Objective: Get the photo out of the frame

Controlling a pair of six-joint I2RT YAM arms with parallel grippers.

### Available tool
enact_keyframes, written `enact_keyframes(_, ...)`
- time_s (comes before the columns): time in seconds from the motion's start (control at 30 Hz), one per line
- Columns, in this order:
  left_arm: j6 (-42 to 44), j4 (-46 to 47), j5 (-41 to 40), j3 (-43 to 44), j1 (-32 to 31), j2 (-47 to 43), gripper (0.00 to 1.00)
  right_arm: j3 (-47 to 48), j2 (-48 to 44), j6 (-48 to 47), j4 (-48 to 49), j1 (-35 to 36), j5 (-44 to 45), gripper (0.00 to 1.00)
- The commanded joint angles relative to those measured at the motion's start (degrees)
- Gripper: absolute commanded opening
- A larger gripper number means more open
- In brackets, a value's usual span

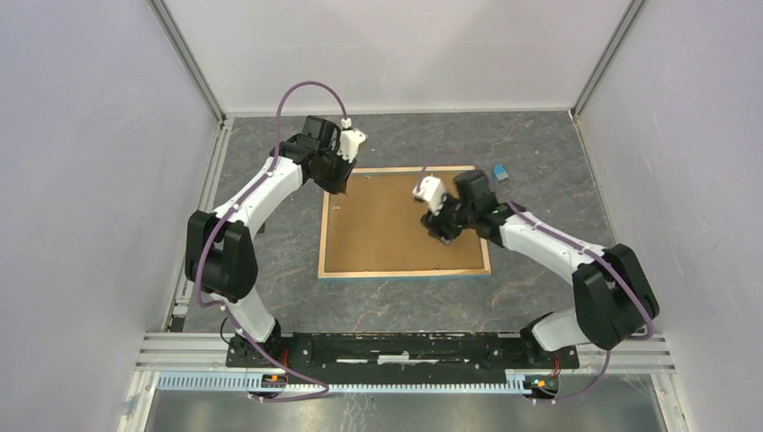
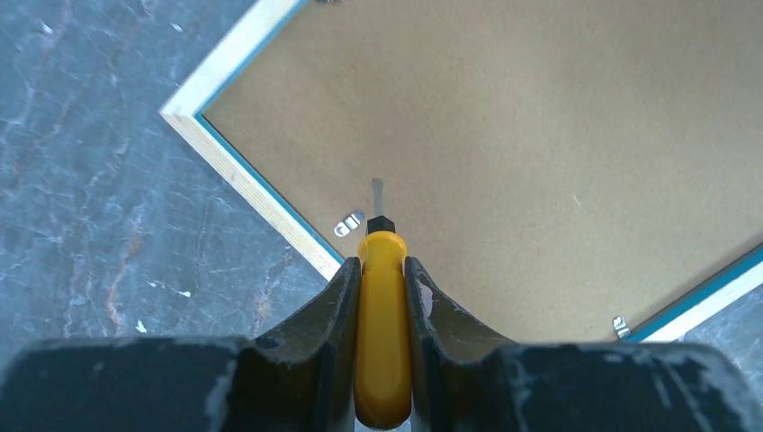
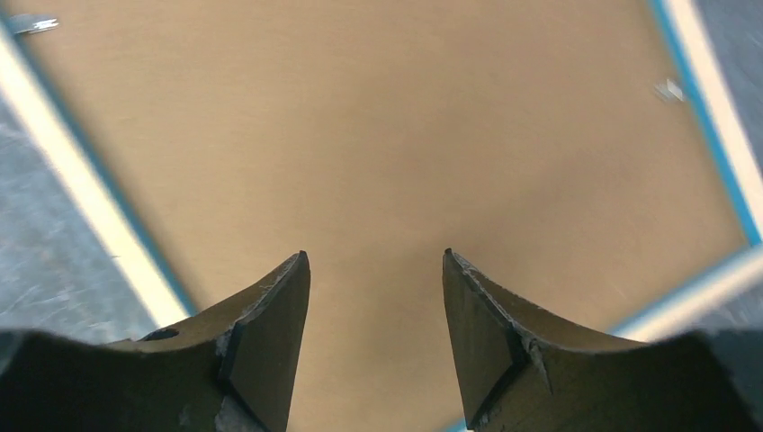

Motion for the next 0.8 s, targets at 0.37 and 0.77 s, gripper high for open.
enact_keyframes(0.37, -4.4, 3.0, 1.5, 7.7, -0.3, 3.3, 0.02, 1.0, 3.9, 13.2, 5.9, -21.3, 4.9, 0.63)
enact_keyframes(0.77, -3.9, 3.5, 1.9, 7.9, -0.4, 3.6, 0.02, 3.2, 13.1, 14.9, 7.3, -21.8, 7.1, 0.59)
